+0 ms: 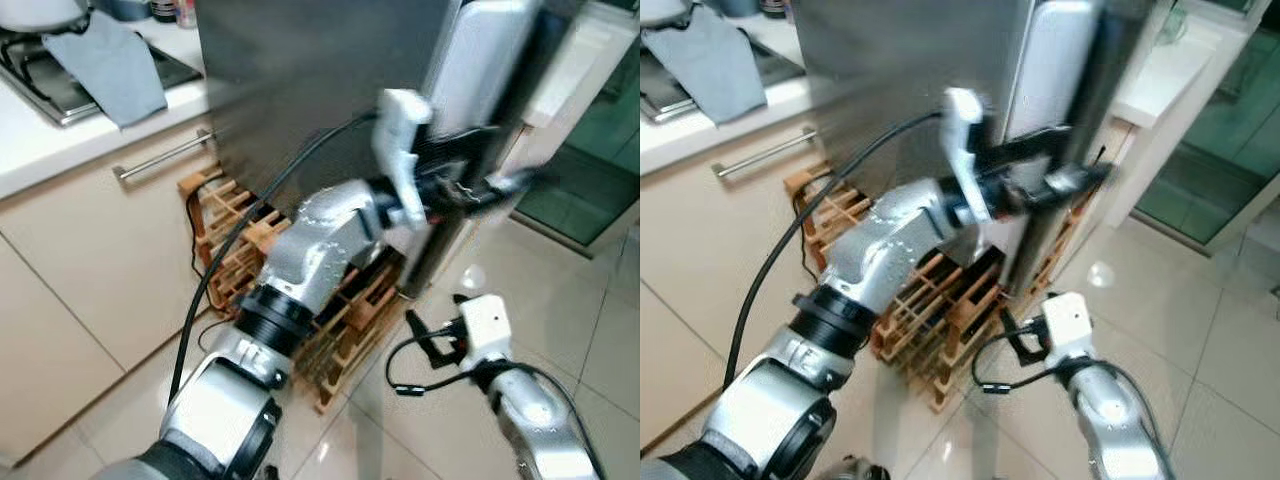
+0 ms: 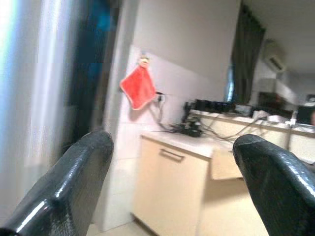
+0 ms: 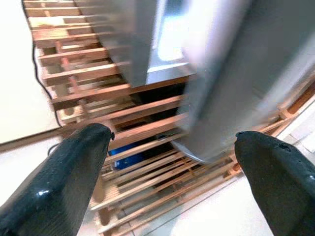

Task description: Restocking fridge

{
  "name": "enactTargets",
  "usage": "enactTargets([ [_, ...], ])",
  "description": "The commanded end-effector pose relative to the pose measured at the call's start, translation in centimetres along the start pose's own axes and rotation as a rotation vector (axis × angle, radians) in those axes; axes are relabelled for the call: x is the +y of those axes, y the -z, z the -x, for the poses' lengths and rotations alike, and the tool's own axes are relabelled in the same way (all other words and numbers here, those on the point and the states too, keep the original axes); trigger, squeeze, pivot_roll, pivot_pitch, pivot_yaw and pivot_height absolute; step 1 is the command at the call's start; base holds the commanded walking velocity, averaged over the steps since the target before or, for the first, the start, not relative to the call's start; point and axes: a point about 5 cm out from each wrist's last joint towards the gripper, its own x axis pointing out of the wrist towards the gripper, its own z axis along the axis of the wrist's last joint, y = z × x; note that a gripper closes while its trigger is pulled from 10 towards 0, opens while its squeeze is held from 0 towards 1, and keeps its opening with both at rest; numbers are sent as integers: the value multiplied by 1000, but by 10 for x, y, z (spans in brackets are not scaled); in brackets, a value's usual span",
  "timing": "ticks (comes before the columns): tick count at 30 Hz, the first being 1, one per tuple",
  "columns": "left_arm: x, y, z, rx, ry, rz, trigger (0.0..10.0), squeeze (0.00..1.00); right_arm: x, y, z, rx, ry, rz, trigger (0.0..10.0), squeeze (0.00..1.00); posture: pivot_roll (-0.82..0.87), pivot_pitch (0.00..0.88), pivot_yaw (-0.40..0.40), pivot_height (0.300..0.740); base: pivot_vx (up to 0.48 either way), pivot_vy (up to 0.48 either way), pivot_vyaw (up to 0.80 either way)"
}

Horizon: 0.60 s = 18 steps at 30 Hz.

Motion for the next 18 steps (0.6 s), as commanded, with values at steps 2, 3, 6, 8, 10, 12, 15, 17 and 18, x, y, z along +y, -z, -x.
enactTargets([
  [2,-50,-15,-65,-213,159,161,10000,0,1,9,0,25,19,8,10000,114,-127,0,-59,740,0,0,0],
  [3,-37,-14,-54,-211,82,135,10000,0,9,14,-6,38,18,-7,10000,110,-112,0,-67,740,0,0,0],
  [6,-25,-15,-33,-211,16,131,10000,0,21,22,-17,57,5,-13,10000,106,-107,0,-65,740,0,0,0],
  [8,-11,-14,2,-185,-94,98,10000,0,34,26,-30,63,9,-16,10000,114,-97,0,-61,740,0,0,0],
  [10,6,-13,41,-144,-247,21,10000,0,42,26,-42,57,37,-15,10000,106,-80,0,-57,740,0,0,0],
  [12,14,-13,59,-130,-324,-11,10000,0,43,25,-46,51,53,-22,10000,106,-75,0,-57,740,0,0,0],
  [15,48,-27,136,-146,-728,-92,10000,0,43,15,-60,21,120,-65,10000,90,-46,0,-55,740,0,0,0],
  [17,46,-39,170,-184,-794,-81,10000,0,43,12,-65,4,126,-76,10000,78,-19,0,-60,740,0,0,0],
  [18,35,-47,183,-188,-734,-67,10000,0,44,10,-68,2,125,-76,10000,82,-10,0,-62,740,0,0,0],
])
